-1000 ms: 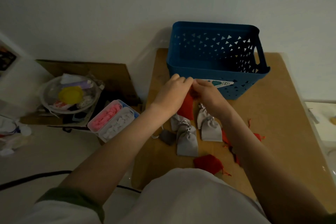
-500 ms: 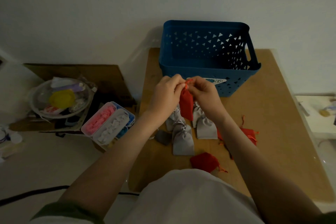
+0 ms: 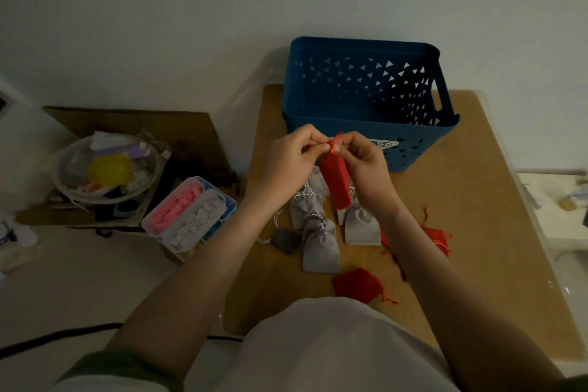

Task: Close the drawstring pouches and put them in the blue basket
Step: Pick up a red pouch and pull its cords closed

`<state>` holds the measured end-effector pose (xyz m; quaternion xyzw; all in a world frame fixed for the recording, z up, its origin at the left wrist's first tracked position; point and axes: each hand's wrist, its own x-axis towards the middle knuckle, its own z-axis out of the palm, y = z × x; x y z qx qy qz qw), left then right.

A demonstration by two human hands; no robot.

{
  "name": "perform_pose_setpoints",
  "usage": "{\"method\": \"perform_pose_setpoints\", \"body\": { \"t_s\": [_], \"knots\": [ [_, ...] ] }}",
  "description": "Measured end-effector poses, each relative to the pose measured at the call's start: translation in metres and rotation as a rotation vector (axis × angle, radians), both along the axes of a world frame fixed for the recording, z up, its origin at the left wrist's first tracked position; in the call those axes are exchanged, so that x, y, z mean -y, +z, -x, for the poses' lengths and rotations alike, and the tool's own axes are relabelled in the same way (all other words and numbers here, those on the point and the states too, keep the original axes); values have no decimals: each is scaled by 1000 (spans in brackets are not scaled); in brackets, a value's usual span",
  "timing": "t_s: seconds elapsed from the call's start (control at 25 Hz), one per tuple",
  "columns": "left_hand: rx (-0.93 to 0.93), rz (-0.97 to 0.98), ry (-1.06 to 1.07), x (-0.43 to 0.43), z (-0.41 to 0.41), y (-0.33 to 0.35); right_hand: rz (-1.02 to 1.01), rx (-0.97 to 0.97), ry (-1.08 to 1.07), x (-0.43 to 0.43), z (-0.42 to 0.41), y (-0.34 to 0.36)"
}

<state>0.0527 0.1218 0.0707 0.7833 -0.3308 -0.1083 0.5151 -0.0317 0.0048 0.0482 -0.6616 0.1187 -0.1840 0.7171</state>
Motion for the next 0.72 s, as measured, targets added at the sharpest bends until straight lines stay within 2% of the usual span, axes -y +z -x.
{"method": "perform_pose_setpoints", "body": {
  "t_s": [0.08,0.16,0.28,0.4,0.56,0.72],
  "knots": [
    [-211,62,21,2,-1,-2,-27,-9,25,0,0,2],
    [-280,81,145,3,-1,-7,-40,-15,43,0,-1,2],
    [-170,50,279,5,3,-10,-48,-29,44,0,-3,2],
    [28,-2,266,7,10,-8,-83,-38,46,-1,-3,1],
    [176,102,224,5,15,-8,-184,-52,43,-1,-1,5],
    [355,12,223,-1,16,-9,-130,-89,32,-3,1,8]
  ]
}}
